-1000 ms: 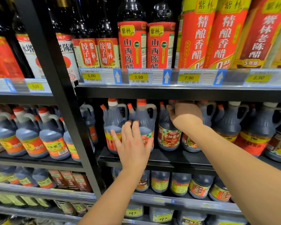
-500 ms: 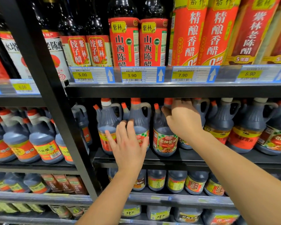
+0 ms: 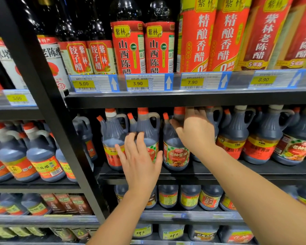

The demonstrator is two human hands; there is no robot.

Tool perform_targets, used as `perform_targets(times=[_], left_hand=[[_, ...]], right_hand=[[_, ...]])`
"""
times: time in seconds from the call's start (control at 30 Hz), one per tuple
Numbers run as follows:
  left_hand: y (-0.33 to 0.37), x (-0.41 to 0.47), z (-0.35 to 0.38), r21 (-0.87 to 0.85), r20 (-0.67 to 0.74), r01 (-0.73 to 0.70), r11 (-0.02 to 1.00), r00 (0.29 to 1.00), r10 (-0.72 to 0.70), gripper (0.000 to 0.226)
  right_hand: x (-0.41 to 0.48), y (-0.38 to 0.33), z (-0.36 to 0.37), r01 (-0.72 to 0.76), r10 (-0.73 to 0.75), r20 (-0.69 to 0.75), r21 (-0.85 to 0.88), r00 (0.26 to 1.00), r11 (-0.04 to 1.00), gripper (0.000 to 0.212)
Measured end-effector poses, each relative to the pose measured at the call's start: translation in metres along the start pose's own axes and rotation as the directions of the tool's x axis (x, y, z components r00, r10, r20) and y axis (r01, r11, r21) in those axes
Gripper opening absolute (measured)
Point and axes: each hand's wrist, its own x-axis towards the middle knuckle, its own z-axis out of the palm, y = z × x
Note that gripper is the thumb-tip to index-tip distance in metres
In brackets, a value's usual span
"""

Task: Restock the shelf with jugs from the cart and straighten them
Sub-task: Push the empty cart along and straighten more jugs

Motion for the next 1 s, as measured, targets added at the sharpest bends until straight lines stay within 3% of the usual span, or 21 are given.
perform_targets(times=[0.1, 0.17, 0.27, 0.37, 0.53, 0.63, 0.73, 1.0], left_hand=[[0.011, -0.004, 0.001, -0.052, -0.020, -0.065, 0.997, 0.998, 0.064, 0.070], [0.020, -0.006, 0.003, -0.083, -0.019, -0.098, 0.992, 0.995, 0.096, 0.065], [0.036, -0.006, 0.008, -0.108, -0.003, -0.130, 0.986, 0.991, 0.131, 0.063], [0.049, -0.008, 0.016, -0.081, 0.040, -0.124, 0.989, 0.991, 0.128, 0.068], [0.055, -0.009, 0.025, 0.005, 0.088, -0.099, 0.995, 0.991, 0.098, 0.073], [0.055, -0.008, 0.027, 0.026, 0.087, -0.101, 0.995, 0.991, 0.098, 0.074], [0.056, -0.008, 0.027, 0.036, 0.081, -0.098, 0.995, 0.992, 0.095, 0.073], [0.056, -0.010, 0.027, 0.038, 0.052, -0.106, 0.994, 0.993, 0.103, 0.072]], right_hand=[[-0.004, 0.011, -0.003, 0.050, -0.050, -0.013, 0.012, 0.999, 0.999, 0.045], [-0.008, 0.024, -0.009, 0.033, -0.033, -0.012, -0.019, 0.999, 0.999, 0.056], [-0.008, 0.047, -0.021, -0.005, -0.001, -0.079, -0.072, 0.997, 0.997, 0.057], [-0.003, 0.070, -0.030, -0.065, 0.060, -0.053, -0.095, 0.997, 0.993, 0.058], [0.011, 0.088, -0.034, -0.011, 0.009, -0.041, -0.042, 0.999, 0.999, 0.038], [0.020, 0.084, -0.031, 0.052, -0.051, 0.034, -0.024, 0.998, 0.998, 0.028], [0.032, 0.083, -0.024, 0.080, -0.067, 0.117, -0.103, 0.991, 0.991, 0.040], [0.046, 0.088, -0.017, -0.041, 0.069, 0.231, -0.121, 0.971, 0.992, 0.043]])
